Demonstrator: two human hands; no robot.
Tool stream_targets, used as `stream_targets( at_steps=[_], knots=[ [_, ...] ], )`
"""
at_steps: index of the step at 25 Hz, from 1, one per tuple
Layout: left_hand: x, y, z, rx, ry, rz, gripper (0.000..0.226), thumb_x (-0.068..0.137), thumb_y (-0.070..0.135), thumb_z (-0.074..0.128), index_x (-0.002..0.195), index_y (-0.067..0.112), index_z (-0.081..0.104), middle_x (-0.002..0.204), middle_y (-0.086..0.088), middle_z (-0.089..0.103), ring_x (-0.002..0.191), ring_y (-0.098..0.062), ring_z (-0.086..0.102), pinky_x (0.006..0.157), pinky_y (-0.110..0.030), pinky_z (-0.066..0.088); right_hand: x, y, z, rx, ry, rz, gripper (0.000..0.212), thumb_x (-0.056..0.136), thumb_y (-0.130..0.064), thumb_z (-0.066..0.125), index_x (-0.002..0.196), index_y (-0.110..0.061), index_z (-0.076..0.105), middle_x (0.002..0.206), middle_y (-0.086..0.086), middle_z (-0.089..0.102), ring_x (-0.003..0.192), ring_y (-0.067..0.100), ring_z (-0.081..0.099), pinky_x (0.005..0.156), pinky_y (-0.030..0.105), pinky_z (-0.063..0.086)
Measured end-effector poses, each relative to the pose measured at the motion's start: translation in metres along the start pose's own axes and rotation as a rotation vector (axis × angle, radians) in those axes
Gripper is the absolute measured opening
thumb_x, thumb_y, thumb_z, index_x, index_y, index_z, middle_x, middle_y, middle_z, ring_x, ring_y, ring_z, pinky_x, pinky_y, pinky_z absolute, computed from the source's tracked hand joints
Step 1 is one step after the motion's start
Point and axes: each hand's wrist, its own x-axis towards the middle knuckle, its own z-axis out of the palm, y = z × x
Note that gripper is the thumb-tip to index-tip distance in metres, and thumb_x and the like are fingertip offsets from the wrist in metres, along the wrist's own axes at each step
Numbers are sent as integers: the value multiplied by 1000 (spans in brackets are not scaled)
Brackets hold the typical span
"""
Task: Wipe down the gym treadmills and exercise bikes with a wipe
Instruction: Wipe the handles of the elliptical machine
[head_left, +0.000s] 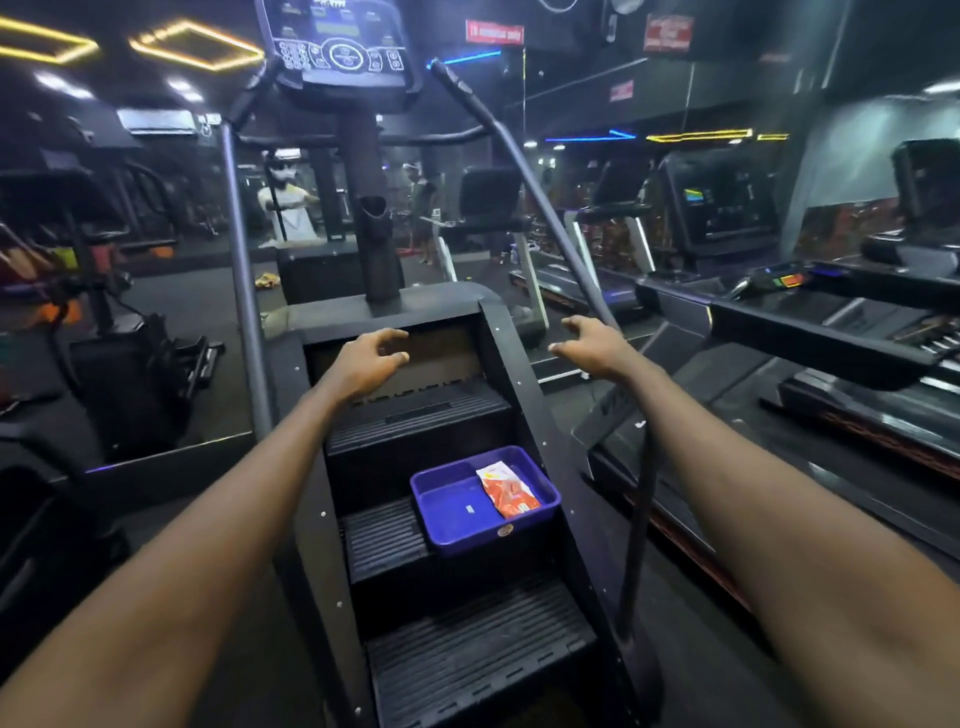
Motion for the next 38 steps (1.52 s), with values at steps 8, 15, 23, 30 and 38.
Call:
stream_targets(
  at_steps=[8, 15, 23, 30, 38],
  knots=[
    [112, -52, 34, 77, -16, -134, 42, 93, 31, 61, 135, 28, 57, 132, -6, 61, 120, -23, 57, 100, -33, 44, 151, 37, 49, -21, -103, -15, 64, 89, -32, 61, 147, -13, 41, 148, 9, 47, 135, 26, 45, 100, 29, 38],
    [190, -121, 83, 113, -19, -285, 39, 93, 31, 61, 132, 29, 58, 127, -5, 64, 115, -20, 58, 97, -30, 43, 279, 85, 123, 23, -214, -33, 65, 90, -33, 62, 147, -10, 41, 150, 9, 45, 139, 26, 41, 112, 31, 33],
    [236, -192, 187, 84, -176, -416, 43, 93, 25, 64, 135, 22, 58, 129, -3, 65, 117, -17, 60, 97, -23, 42, 348, 164, 241, -69, -457, 44, 57, 89, -27, 62, 141, -10, 49, 142, 12, 54, 131, 27, 50, 106, 30, 38],
    [233, -253, 284, -24, -325, -484, 43, 91, 23, 65, 133, 25, 59, 128, -1, 65, 120, -18, 59, 105, -27, 42, 350, 237, 352, -236, -705, 132, 54, 90, -24, 55, 142, -8, 49, 145, 13, 51, 132, 27, 49, 109, 31, 39],
    [220, -291, 362, -58, -420, -495, 45, 93, 20, 61, 137, 19, 56, 135, -4, 60, 122, -22, 56, 95, -19, 37, 336, 302, 424, -447, -843, 47, 46, 98, -29, 42, 138, -8, 49, 143, 16, 50, 127, 35, 50, 103, 42, 44]
  ],
)
